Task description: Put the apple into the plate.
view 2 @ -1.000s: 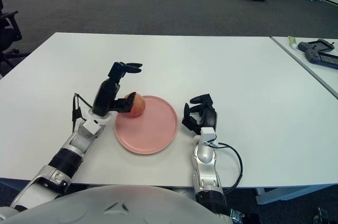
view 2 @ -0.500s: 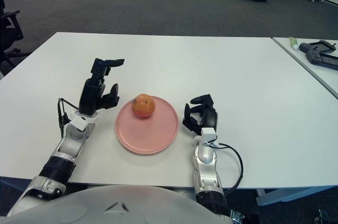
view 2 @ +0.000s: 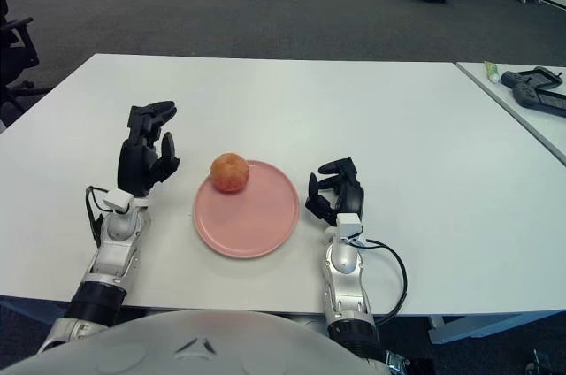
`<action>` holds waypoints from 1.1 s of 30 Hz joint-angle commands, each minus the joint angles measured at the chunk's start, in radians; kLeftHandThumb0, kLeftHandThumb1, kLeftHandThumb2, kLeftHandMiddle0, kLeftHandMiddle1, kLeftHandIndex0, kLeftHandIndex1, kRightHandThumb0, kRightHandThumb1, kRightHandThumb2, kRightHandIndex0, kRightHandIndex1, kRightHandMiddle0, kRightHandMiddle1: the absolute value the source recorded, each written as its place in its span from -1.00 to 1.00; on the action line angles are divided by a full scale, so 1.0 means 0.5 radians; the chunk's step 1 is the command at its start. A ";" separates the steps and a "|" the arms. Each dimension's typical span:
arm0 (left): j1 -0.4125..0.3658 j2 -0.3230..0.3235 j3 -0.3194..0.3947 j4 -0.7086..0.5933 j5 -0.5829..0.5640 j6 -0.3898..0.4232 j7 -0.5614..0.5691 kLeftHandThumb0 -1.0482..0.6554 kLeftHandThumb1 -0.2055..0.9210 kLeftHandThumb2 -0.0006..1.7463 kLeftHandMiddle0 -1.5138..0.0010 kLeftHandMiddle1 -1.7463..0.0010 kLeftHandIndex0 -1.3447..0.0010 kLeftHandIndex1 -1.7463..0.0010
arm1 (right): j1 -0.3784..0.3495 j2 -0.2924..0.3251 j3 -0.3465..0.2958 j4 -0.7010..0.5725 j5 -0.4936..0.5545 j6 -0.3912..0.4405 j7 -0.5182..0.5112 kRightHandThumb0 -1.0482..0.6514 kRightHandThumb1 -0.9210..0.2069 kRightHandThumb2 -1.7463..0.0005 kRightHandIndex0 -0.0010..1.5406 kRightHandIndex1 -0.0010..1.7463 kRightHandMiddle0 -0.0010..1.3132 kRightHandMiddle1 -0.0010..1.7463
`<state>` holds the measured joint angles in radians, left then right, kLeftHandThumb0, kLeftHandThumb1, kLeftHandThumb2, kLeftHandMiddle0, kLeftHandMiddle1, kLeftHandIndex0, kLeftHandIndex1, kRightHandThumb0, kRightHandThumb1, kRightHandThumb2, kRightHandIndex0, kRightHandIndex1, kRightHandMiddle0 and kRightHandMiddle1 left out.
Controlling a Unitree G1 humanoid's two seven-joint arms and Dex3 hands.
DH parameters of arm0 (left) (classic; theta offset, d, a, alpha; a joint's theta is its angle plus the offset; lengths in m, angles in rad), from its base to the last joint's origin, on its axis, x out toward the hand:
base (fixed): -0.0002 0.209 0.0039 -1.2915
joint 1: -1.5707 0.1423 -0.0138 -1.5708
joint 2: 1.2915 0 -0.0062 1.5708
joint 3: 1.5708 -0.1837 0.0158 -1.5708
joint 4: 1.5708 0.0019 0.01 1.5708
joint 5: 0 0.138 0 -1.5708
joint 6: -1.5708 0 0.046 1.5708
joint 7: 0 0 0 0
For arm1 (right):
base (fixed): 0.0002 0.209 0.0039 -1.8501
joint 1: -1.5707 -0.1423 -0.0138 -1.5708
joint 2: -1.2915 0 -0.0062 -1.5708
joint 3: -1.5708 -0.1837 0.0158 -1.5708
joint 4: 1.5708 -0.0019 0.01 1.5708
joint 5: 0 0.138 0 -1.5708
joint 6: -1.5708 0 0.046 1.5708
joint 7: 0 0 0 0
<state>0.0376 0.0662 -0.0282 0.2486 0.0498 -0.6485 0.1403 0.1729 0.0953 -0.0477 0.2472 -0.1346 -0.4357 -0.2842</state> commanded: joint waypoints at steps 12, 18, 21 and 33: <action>-0.096 -0.141 0.151 0.371 0.067 0.056 0.220 -0.41 0.94 0.09 0.79 -0.21 0.98 -0.72 | 0.032 -0.013 -0.006 0.066 -0.001 0.045 0.001 -0.23 -0.46 -0.08 0.27 1.00 -0.41 1.00; -0.139 -0.168 0.198 0.503 0.051 -0.009 0.244 -0.39 0.90 0.18 0.69 -0.39 0.96 -0.88 | 0.031 -0.014 -0.007 0.066 -0.006 0.033 -0.008 -0.24 -0.45 -0.09 0.26 1.00 -0.41 1.00; -0.159 -0.178 0.216 0.558 0.047 -0.038 0.251 -0.25 0.96 -0.20 0.55 -0.43 0.79 -0.96 | 0.032 -0.015 -0.010 0.063 -0.010 0.036 -0.014 -0.24 -0.45 -0.09 0.25 1.00 -0.40 1.00; -0.229 -0.171 0.247 0.762 0.001 -0.022 0.189 -0.21 0.73 -0.14 0.35 -0.80 0.57 -1.00 | 0.041 -0.025 -0.012 0.055 -0.015 0.042 -0.022 -0.24 -0.44 -0.10 0.27 1.00 -0.40 1.00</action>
<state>-0.0887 -0.0235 0.0959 0.5796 0.0463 -0.6636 0.2486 0.1729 0.0877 -0.0493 0.2500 -0.1379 -0.4383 -0.2933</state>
